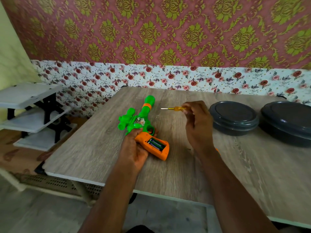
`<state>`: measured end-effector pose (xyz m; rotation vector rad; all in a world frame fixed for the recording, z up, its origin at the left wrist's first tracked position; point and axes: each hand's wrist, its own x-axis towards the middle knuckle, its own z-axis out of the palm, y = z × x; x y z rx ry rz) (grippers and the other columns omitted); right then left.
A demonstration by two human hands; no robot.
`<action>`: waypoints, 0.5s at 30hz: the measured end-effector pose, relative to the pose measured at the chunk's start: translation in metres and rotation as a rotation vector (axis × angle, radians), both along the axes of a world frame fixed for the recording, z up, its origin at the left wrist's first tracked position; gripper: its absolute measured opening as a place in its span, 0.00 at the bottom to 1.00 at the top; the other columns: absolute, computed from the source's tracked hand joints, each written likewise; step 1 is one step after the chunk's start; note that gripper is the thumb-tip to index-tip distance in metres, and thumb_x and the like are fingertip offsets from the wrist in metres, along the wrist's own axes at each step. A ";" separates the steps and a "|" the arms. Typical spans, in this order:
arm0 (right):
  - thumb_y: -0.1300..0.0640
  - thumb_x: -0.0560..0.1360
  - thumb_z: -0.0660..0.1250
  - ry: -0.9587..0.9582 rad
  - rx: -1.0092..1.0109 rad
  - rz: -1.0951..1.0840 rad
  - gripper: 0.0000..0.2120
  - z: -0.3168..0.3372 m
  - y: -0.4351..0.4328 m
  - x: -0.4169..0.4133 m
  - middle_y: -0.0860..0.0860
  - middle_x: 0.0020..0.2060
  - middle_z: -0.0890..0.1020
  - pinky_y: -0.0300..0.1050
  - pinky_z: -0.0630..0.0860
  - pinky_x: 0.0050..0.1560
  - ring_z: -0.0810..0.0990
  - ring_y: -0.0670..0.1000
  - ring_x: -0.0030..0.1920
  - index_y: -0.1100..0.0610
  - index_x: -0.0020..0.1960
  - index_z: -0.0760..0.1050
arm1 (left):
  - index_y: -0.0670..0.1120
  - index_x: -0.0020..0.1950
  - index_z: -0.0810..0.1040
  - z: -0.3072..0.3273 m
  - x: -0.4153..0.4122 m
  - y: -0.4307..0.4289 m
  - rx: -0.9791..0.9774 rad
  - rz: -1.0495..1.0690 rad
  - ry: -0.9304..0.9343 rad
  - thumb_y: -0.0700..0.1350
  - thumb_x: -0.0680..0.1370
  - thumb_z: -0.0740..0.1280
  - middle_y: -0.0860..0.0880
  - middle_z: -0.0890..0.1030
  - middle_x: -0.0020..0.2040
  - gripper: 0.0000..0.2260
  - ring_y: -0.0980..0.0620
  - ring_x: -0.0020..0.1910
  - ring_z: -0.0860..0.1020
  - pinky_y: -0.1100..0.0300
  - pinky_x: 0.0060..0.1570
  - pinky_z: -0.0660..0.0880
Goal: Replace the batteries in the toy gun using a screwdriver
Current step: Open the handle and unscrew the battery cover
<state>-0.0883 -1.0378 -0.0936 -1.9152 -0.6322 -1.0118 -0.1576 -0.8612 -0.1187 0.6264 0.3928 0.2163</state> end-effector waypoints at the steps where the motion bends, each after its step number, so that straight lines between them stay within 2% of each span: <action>1: 0.69 0.80 0.64 -0.003 0.012 0.050 0.09 0.000 0.000 0.000 0.57 0.50 0.79 0.44 0.78 0.45 0.79 0.51 0.47 0.64 0.57 0.80 | 0.41 0.75 0.71 0.000 0.000 0.000 0.003 -0.002 -0.006 0.38 0.82 0.62 0.34 0.78 0.67 0.20 0.38 0.53 0.82 0.34 0.66 0.72; 7: 0.70 0.79 0.66 -0.020 -0.048 0.223 0.06 0.004 0.005 -0.004 0.57 0.42 0.79 0.45 0.73 0.39 0.76 0.50 0.39 0.66 0.49 0.81 | 0.40 0.74 0.71 -0.001 0.003 0.001 0.003 -0.019 -0.023 0.38 0.82 0.62 0.36 0.80 0.61 0.19 0.39 0.49 0.82 0.33 0.68 0.71; 11: 0.68 0.79 0.66 0.000 -0.138 0.267 0.06 0.001 0.005 -0.004 0.58 0.39 0.78 0.54 0.72 0.36 0.76 0.55 0.36 0.65 0.46 0.81 | 0.40 0.67 0.75 0.003 0.000 -0.001 0.001 -0.017 -0.012 0.37 0.82 0.61 0.38 0.84 0.49 0.14 0.43 0.40 0.86 0.34 0.63 0.74; 15: 0.65 0.81 0.64 -0.004 -0.180 0.235 0.07 0.000 0.008 -0.004 0.59 0.40 0.76 0.55 0.72 0.36 0.75 0.55 0.36 0.65 0.48 0.80 | 0.40 0.73 0.72 0.001 0.002 0.001 0.003 -0.012 -0.011 0.38 0.82 0.62 0.37 0.81 0.58 0.19 0.42 0.49 0.84 0.35 0.66 0.73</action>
